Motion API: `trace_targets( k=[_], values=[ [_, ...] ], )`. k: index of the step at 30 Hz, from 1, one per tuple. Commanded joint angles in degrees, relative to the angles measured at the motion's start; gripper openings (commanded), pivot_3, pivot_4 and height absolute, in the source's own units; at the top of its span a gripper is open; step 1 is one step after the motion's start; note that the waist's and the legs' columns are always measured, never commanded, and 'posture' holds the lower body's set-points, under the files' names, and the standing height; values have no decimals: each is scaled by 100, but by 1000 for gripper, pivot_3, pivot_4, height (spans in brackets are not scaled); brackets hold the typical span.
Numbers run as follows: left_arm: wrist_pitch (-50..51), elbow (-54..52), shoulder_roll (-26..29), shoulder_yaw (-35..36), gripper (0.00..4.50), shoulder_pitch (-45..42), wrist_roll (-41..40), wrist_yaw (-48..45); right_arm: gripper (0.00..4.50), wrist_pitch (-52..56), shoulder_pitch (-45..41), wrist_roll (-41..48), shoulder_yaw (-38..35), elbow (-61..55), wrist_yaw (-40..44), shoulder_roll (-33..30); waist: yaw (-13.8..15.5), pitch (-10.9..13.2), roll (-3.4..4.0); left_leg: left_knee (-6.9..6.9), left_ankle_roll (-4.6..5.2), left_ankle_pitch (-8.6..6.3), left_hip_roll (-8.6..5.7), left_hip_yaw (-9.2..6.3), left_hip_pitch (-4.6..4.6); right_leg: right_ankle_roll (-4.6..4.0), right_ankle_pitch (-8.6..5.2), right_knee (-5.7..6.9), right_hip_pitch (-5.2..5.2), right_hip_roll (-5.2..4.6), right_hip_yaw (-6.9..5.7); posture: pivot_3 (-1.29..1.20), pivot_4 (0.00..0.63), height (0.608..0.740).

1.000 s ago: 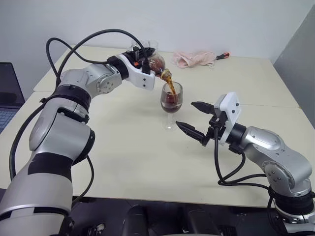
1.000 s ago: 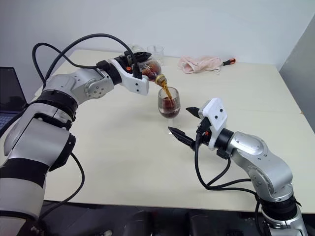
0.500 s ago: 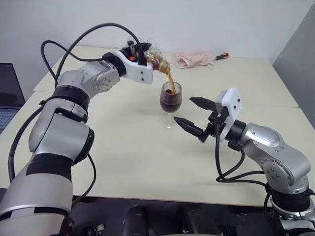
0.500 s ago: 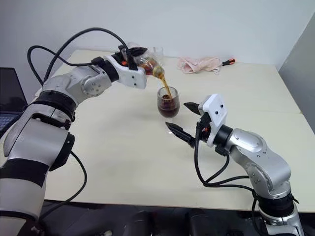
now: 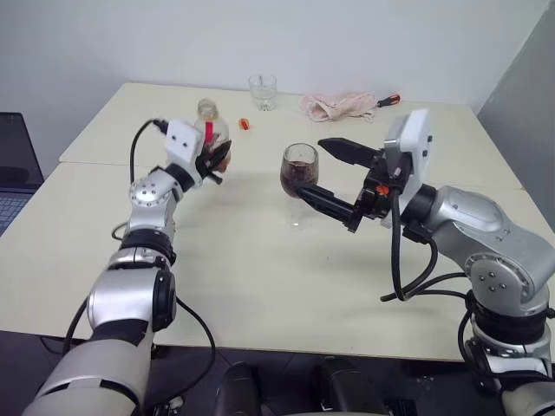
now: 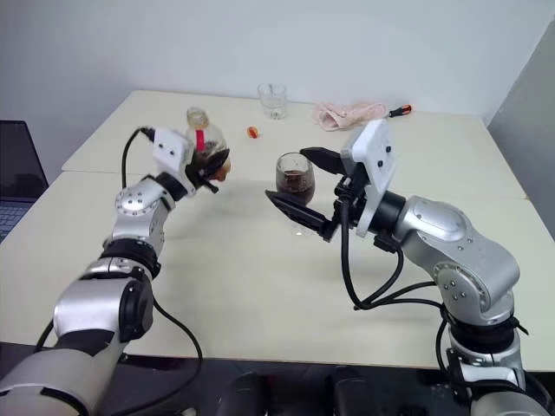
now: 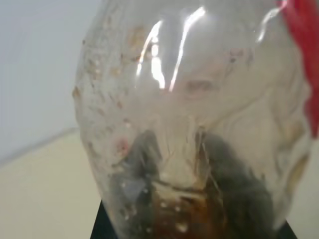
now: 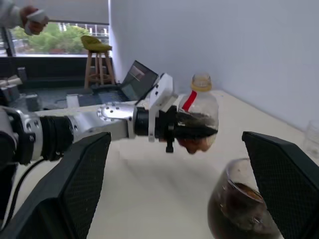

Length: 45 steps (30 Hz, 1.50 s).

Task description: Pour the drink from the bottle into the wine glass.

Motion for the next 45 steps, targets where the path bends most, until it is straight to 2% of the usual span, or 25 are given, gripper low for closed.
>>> trace_targets(
  k=[1,8,13,23,24,27,31,36,41,45],
  values=[
    [405,-766,-68,202,1024,289,-347,19,4500,405,-289,-106,347,116,-99,-88,8,0,0,6,0,0,1,-3,-3,0,0,0,0,0,-2,0,150,740],
    [890,-1456,-335,258,1024,959,-413,580,4500,81,-478,-633,757,461,-17,83,22,-1,-2,22,1,-1,-1,-16,-13,0,0,-1,4,0,-8,0,150,740],
    [1053,-1844,-287,249,1024,1388,-341,904,4500,-15,-490,-782,861,546,119,128,14,-1,-1,25,2,-2,2,-19,-12,0,0,-1,5,4,-9,0,150,740],
    [1460,-2469,-212,363,4381,1807,-469,1068,4500,-124,-476,-975,918,630,385,146,17,-1,-1,25,1,-2,6,-21,-12,0,0,-1,5,9,-9,0,150,740],
    [1490,-2516,-179,377,4471,1846,-463,1081,4500,-142,-482,-988,922,644,425,131,13,-1,-1,25,1,-2,6,-21,-12,0,0,-1,5,9,-8,0,150,740],
    [1640,-2740,-63,413,4471,1982,-495,1047,4500,-174,-495,-1022,925,678,526,101,5,-1,-1,23,1,-2,8,-22,-11,-1,0,-1,4,10,-8,0,150,740],
    [2342,-3866,333,351,4471,2498,-840,290,4500,-240,-509,-1085,894,760,755,-39,-13,-1,-1,21,1,-2,10,-22,-11,-1,0,-1,3,12,-7,0,150,740],
    [3348,-5224,1014,691,4471,3043,-1404,-80,4500,-384,-488,-1180,735,923,1008,-293,3,-1,-1,18,1,-2,11,-26,-11,-5,-3,-2,2,9,-10,0,150,740],
    [4090,-5797,1561,753,4471,3126,-1714,-420,4500,-518,-508,-1239,674,1054,1176,-466,10,-1,-1,13,1,-2,7,-29,-9,-9,-8,-5,4,6,-12,0,150,740],
    [4667,-6246,2219,817,4471,3141,-1973,-951,4500,-549,-442,-1226,538,1025,1334,-716,9,0,-1,7,1,-2,6,-28,-9,-16,-14,-10,1,4,-11,0,150,740]
  ],
)
